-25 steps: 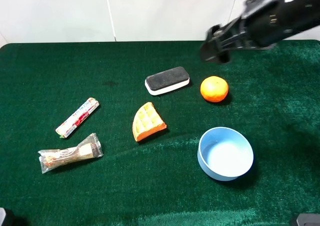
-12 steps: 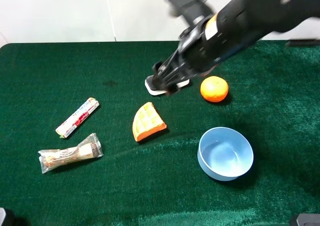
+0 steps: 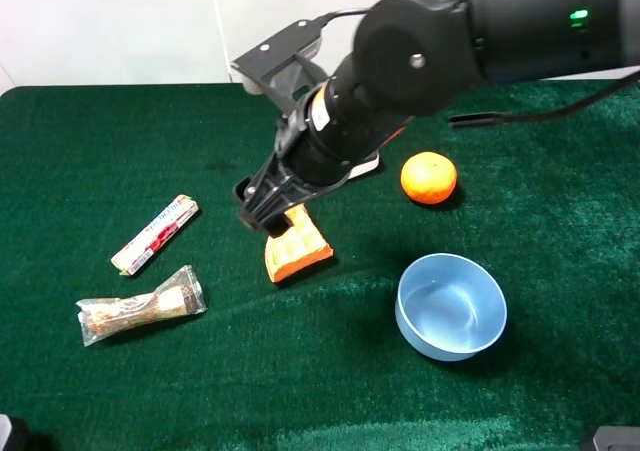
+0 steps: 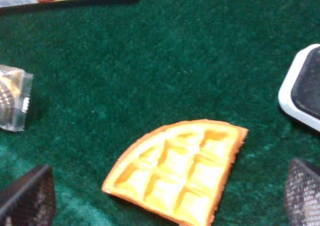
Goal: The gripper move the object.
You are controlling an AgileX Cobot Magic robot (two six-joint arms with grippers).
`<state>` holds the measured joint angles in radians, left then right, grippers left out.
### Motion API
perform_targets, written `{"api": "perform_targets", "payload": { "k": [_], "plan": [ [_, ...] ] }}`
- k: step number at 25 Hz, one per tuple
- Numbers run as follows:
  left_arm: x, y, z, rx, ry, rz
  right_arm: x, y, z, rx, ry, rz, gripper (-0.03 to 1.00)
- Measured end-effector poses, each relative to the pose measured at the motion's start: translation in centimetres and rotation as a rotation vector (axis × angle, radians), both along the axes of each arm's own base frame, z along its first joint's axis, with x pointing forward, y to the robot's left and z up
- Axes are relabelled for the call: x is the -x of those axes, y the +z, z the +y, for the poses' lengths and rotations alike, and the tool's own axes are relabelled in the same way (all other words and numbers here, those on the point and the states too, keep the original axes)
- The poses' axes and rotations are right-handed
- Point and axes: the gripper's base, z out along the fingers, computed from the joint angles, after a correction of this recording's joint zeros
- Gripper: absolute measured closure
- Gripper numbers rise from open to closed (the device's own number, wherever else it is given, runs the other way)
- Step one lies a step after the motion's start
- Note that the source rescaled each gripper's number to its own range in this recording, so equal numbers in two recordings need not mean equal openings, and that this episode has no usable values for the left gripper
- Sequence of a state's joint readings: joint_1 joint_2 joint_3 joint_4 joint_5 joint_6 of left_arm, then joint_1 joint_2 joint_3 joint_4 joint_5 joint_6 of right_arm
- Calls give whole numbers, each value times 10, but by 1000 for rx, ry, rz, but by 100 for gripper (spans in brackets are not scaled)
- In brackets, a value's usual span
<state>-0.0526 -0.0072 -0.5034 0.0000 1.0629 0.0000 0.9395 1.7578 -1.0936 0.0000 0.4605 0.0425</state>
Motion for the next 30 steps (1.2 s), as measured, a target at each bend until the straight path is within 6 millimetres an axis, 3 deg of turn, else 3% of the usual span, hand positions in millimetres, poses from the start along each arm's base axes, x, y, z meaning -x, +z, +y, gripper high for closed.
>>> {"api": "perform_targets", "payload": {
  "k": [17, 30],
  "plan": [
    [0, 0, 0, 0, 0, 0, -25, -53, 38, 197, -107, 173, -3],
    [0, 0, 0, 0, 0, 0, -40, -78, 30, 255, -231, 200, -3]
  ]
}}
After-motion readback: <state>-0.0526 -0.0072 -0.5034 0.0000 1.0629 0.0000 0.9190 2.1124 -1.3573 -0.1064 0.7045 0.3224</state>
